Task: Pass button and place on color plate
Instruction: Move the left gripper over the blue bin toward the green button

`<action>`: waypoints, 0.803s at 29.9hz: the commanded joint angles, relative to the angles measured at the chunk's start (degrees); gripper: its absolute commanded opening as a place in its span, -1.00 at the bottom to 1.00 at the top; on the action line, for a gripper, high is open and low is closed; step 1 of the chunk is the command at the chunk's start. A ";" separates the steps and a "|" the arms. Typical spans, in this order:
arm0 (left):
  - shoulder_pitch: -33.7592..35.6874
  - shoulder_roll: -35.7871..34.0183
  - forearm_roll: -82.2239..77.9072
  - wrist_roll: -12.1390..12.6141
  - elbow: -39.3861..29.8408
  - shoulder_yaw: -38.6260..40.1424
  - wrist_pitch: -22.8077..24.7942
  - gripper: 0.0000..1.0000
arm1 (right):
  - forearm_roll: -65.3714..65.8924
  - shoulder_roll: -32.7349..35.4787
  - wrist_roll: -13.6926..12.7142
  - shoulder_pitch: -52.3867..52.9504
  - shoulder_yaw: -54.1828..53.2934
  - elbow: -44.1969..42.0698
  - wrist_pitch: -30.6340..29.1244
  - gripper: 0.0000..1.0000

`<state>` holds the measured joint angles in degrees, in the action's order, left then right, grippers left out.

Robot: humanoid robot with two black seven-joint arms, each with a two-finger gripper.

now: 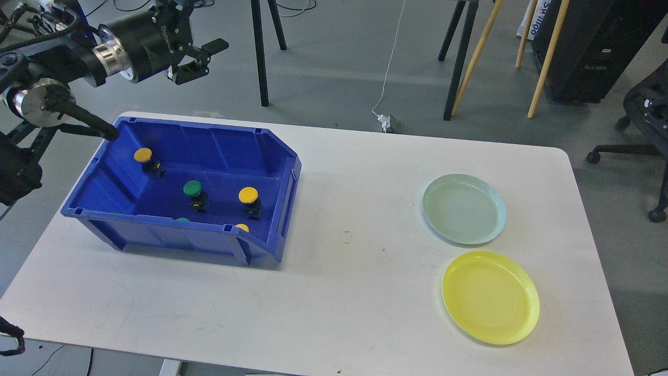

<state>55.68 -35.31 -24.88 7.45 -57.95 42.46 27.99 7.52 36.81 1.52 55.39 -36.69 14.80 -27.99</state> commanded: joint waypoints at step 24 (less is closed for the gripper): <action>0.13 -2.03 -9.27 -14.84 -0.66 3.51 0.01 0.66 | -0.48 0.10 11.49 -2.04 6.99 4.18 -0.01 0.98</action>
<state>55.80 -34.49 -26.35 -7.94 -55.56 46.02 28.02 6.99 36.55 13.04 53.29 -30.61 17.74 -28.00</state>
